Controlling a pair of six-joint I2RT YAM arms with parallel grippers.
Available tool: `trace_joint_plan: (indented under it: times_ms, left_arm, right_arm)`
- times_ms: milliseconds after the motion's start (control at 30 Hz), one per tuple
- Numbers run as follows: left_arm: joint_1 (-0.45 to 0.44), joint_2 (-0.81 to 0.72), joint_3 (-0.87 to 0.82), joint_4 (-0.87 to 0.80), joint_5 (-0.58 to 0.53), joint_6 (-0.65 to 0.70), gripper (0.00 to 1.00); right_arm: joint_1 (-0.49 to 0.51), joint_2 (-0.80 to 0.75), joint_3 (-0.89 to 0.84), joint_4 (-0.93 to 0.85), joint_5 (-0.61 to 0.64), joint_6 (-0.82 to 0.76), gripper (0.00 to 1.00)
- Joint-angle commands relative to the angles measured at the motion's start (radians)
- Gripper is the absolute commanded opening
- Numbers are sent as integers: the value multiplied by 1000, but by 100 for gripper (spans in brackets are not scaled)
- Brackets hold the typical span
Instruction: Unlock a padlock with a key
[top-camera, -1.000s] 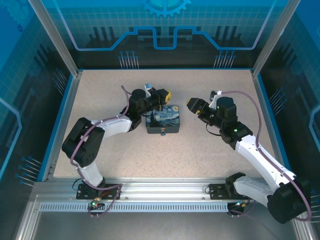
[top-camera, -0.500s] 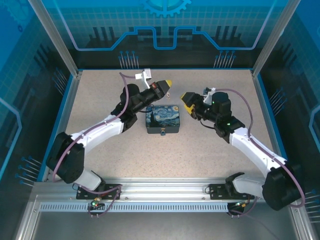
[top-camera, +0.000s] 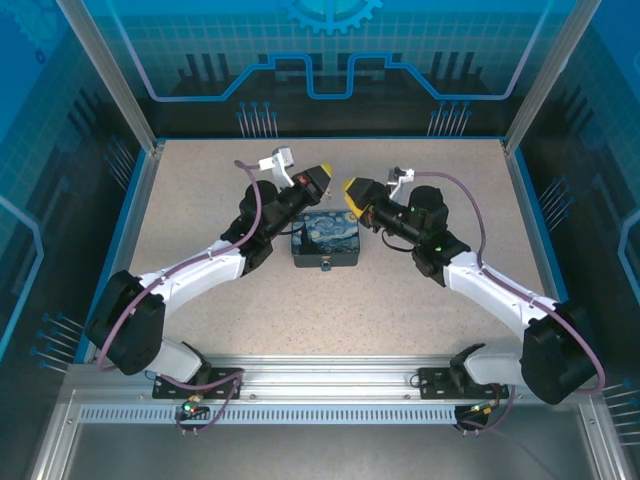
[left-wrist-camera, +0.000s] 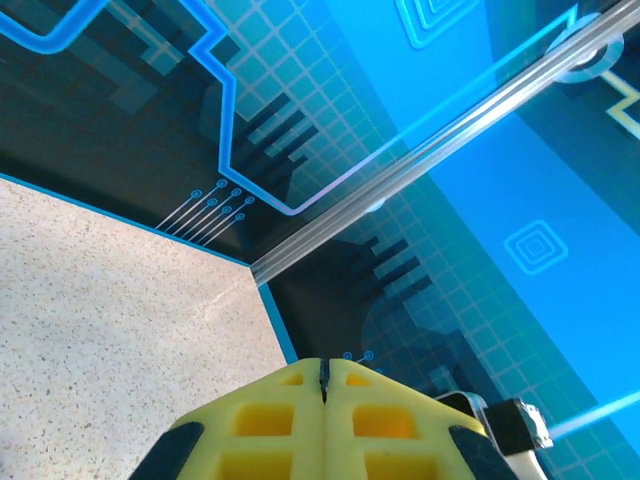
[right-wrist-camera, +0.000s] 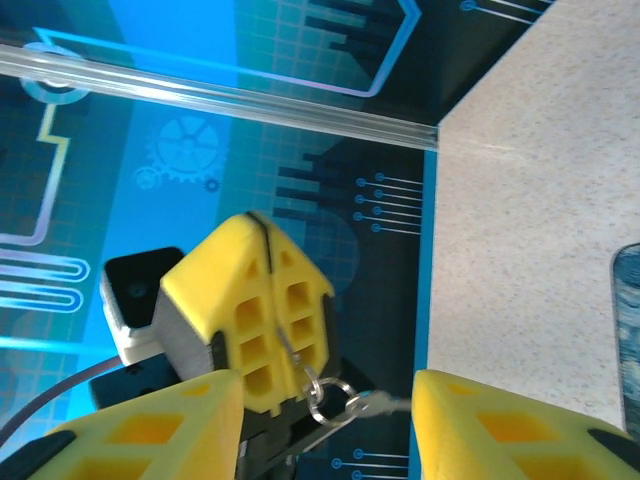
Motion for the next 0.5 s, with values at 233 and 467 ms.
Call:
trace_joint_plan:
  times_ms: [233,467]
  left_arm:
    - [-35,-23,-33,31,-148,-161,0]
    - [-59,-25,-55,57,-225,-223,0]
  right_arm:
    - [33,64,24,160,46,-51,41]
    - [43,110,35,212,45,-32,39]
